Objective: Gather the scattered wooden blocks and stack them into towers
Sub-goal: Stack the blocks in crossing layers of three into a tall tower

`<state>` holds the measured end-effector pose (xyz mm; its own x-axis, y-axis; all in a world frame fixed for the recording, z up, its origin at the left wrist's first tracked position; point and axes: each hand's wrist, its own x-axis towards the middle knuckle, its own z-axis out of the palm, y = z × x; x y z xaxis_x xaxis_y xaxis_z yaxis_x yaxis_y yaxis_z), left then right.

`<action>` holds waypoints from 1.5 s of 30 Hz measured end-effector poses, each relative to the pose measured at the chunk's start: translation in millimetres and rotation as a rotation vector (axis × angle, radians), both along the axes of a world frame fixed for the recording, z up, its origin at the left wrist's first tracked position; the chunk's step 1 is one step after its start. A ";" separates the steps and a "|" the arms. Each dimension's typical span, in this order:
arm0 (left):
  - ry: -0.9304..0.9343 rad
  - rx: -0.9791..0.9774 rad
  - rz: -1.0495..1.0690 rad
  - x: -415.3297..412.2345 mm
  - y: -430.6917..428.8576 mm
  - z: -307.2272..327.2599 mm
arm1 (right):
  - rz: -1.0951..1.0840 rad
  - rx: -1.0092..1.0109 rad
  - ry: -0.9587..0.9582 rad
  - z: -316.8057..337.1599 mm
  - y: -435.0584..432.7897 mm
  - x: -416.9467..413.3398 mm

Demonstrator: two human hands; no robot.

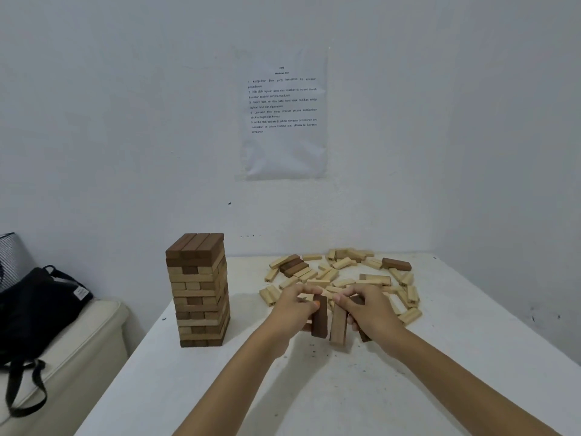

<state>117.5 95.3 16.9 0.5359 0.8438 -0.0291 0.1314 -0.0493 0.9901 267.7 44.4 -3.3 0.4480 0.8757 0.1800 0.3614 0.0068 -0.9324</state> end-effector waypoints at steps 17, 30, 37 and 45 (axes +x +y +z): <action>0.196 0.017 -0.039 -25.9 4.7 -27.1 | 0.144 -0.142 -0.027 -12.1 -10.6 -20.0; 0.341 0.246 0.035 -24.4 5.6 -39.6 | 0.067 -0.190 0.010 -19.2 -18.6 -13.1; 0.303 0.130 0.007 -32.4 4.6 -31.8 | -0.007 -0.118 -0.291 -20.1 -21.2 -10.8; 0.257 0.041 -0.025 -35.2 3.3 -31.9 | -0.003 -0.201 -0.279 -17.6 -24.2 -10.7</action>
